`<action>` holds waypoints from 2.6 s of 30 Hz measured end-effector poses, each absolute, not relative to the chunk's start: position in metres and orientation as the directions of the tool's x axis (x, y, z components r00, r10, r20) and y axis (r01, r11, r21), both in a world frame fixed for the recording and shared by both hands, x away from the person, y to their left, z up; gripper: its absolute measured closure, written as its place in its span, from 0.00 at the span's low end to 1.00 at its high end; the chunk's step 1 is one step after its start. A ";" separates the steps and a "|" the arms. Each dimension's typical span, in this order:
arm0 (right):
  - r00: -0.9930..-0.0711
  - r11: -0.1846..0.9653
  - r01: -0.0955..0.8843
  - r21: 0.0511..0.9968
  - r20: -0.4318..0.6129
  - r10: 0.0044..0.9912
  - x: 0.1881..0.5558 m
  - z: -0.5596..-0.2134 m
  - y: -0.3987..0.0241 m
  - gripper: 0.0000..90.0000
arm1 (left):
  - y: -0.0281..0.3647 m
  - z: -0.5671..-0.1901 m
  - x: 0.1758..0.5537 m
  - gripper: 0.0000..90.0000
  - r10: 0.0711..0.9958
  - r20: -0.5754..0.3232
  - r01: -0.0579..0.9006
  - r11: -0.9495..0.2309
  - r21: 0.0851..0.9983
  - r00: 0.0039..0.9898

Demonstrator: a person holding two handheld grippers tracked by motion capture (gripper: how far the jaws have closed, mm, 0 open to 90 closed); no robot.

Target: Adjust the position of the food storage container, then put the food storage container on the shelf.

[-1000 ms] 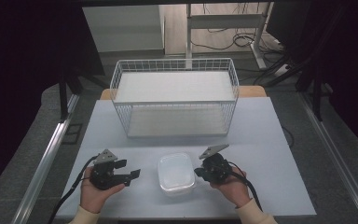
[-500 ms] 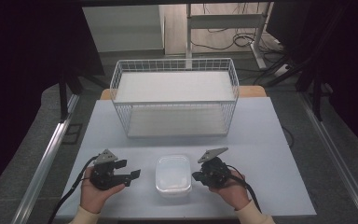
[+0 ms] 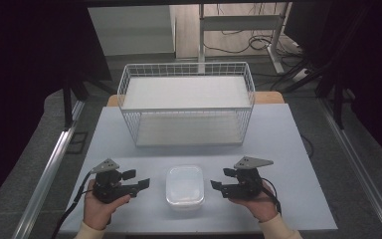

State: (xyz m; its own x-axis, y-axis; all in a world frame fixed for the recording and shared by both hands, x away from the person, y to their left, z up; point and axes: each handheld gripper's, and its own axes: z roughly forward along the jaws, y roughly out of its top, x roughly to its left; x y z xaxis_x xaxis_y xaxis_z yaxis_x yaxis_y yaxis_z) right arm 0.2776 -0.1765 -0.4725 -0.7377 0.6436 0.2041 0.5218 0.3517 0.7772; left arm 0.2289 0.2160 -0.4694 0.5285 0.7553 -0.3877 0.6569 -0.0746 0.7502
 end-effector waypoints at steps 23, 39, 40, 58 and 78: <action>-0.740 0.302 0.524 0.796 0.249 0.625 0.273 -0.464 -0.172 0.31 | 0.199 -0.466 0.230 0.31 0.731 -0.411 0.676 -0.092 0.732 0.545; -0.684 0.274 0.635 0.722 0.361 0.633 0.283 -0.459 -0.145 0.32 | 0.179 -0.474 0.250 0.32 0.668 -0.545 0.764 -0.055 0.643 0.507; -0.678 0.269 0.644 0.716 0.373 0.633 0.285 -0.459 -0.143 0.33 | 0.175 -0.476 0.254 0.32 0.665 -0.553 0.774 -0.060 0.630 0.502; -0.628 0.254 0.715 0.652 0.438 0.643 0.288 -0.482 -0.132 0.31 | 0.172 -0.498 0.263 0.32 0.631 -0.633 0.831 -0.033 0.555 0.448; -0.535 0.201 0.803 0.561 0.529 0.659 0.286 -0.495 -0.130 0.53 | 0.164 -0.509 0.263 0.63 0.624 -0.664 0.864 -0.036 0.503 0.413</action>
State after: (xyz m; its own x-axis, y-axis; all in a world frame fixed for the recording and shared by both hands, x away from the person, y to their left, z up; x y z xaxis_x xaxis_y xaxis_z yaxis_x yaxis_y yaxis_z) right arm 0.2861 -0.1304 -0.4949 -0.5349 0.6587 0.5292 0.8029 0.2012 0.5611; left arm 0.2626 0.1642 -0.5093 0.4126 0.6239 -0.6637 0.8637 -0.0364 0.5027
